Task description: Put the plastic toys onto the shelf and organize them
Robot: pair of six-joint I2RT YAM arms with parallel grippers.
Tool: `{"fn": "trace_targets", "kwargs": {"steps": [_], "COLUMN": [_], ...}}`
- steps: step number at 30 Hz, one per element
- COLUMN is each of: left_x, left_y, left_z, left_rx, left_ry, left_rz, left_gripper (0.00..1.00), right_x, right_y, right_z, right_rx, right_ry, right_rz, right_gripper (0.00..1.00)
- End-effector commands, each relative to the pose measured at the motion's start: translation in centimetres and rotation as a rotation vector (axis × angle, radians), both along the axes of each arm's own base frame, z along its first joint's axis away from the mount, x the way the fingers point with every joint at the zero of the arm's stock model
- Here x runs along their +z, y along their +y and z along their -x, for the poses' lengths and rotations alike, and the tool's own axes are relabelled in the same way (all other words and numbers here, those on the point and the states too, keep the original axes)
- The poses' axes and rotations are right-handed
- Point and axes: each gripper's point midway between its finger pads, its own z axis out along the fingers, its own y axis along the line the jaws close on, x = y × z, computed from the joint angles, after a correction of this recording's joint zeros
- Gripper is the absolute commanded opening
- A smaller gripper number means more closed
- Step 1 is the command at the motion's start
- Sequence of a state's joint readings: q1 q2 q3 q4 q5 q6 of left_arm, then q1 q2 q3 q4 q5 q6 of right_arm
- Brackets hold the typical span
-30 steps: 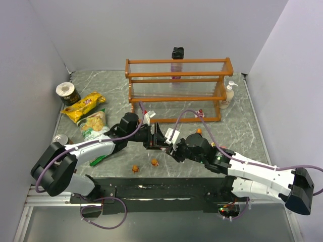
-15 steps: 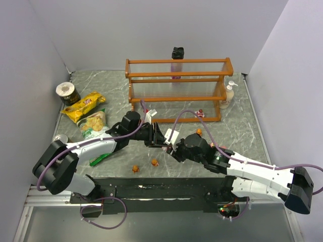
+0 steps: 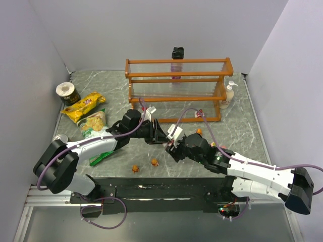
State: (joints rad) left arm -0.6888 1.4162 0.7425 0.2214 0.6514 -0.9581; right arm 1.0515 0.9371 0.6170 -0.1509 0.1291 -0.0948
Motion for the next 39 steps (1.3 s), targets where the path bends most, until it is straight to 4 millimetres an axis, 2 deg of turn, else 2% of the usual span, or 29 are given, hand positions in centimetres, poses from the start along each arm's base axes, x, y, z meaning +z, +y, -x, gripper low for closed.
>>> {"fn": "trace_targets", "kwargs": {"steps": [1, 2, 5, 10, 13, 15, 16, 17, 18, 19, 20, 21, 22, 23, 24, 27, 29, 30, 31, 33, 34, 35, 39], "left_x": [3.5, 4.1, 5.0, 6.4, 8.4, 10.3, 11.6, 12.7, 13.7, 13.7, 15.8, 16.0, 16.5, 18.3, 18.5, 20.6, 21.4, 22.4, 22.8, 23.5, 23.4, 23.4, 23.5], "left_y": [0.0, 0.1, 0.5, 1.6, 2.8, 3.7, 4.1, 5.0, 5.4, 5.7, 6.4, 6.6, 6.7, 7.4, 7.8, 8.5, 8.7, 9.0, 9.1, 9.4, 9.2, 9.1, 8.7], "left_z": [-2.6, -2.7, -3.4, -4.6, -6.0, -6.5, -6.9, -7.4, -7.6, -7.6, -7.7, -7.7, -7.6, -7.7, -7.8, -7.7, -7.7, -7.2, -7.1, -6.8, -6.9, -6.9, -6.4], "left_rx": [0.110, 0.121, 0.167, 0.277, 0.395, 0.467, 0.501, 0.563, 0.589, 0.607, 0.646, 0.657, 0.657, 0.695, 0.717, 0.748, 0.756, 0.759, 0.761, 0.774, 0.770, 0.767, 0.749], "left_ry": [-0.127, -0.145, -0.183, -0.243, -0.309, -0.360, -0.406, -0.439, -0.466, -0.488, -0.542, -0.552, -0.584, -0.636, -0.661, -0.759, -0.798, -0.841, -0.859, -0.895, -0.901, -0.907, -0.935], "left_rz": [0.026, 0.033, 0.036, 0.055, 0.097, 0.147, 0.194, 0.221, 0.255, 0.267, 0.335, 0.350, 0.362, 0.420, 0.426, 0.481, 0.498, 0.540, 0.557, 0.590, 0.595, 0.601, 0.647], "left_gripper": [0.01, 0.01, 0.01, 0.01, 0.01, 0.01, 0.01, 0.01, 0.01, 0.01, 0.01, 0.01, 0.01, 0.01, 0.01, 0.01, 0.01, 0.01, 0.01, 0.01, 0.01, 0.01, 0.01], "right_x": [3.9, 4.2, 5.6, 8.2, 10.3, 11.1, 11.6, 13.5, 14.6, 14.9, 15.9, 17.2, 18.0, 18.7, 20.0, 22.1, 22.4, 23.0, 23.7, 23.4, 24.7, 24.5, 26.2], "right_y": [0.5, 0.3, 0.0, -2.1, -3.7, -4.9, -4.8, -4.4, -4.3, -4.2, -4.1, -4.1, -4.0, -3.7, -3.4, -2.5, -1.5, -1.3, -0.9, -0.2, -0.2, 0.2, 1.2], "right_z": [-0.9, -1.0, -1.1, -2.1, -3.1, -4.1, -4.3, -4.6, -4.5, -4.7, -4.8, -5.1, -5.3, -5.3, -5.5, -5.7, -5.9, -6.0, -5.9, -6.5, -6.4, -6.8, -7.7], "right_rx": [-0.082, -0.099, -0.149, -0.298, -0.442, -0.564, -0.576, -0.556, -0.535, -0.533, -0.530, -0.513, -0.510, -0.488, -0.459, -0.411, -0.391, -0.384, -0.360, -0.366, -0.327, -0.323, -0.269], "right_ry": [-0.033, -0.029, -0.015, -0.002, 0.090, 0.211, 0.252, 0.291, 0.300, 0.311, 0.328, 0.312, 0.323, 0.324, 0.326, 0.363, 0.422, 0.434, 0.452, 0.488, 0.481, 0.488, 0.491], "right_rz": [-0.142, -0.156, -0.230, -0.379, -0.557, -0.709, -0.770, -0.904, -0.969, -1.017, -1.086, -1.143, -1.183, -1.200, -1.236, -1.307, -1.327, -1.342, -1.368, -1.380, -1.437, -1.447, -1.518], "right_gripper": [0.76, 0.81, 0.88, 0.90, 0.91, 0.91, 0.90, 0.90, 0.90, 0.89, 0.89, 0.89, 0.89, 0.89, 0.89, 0.90, 0.91, 0.91, 0.91, 0.91, 0.92, 0.92, 0.90]}}
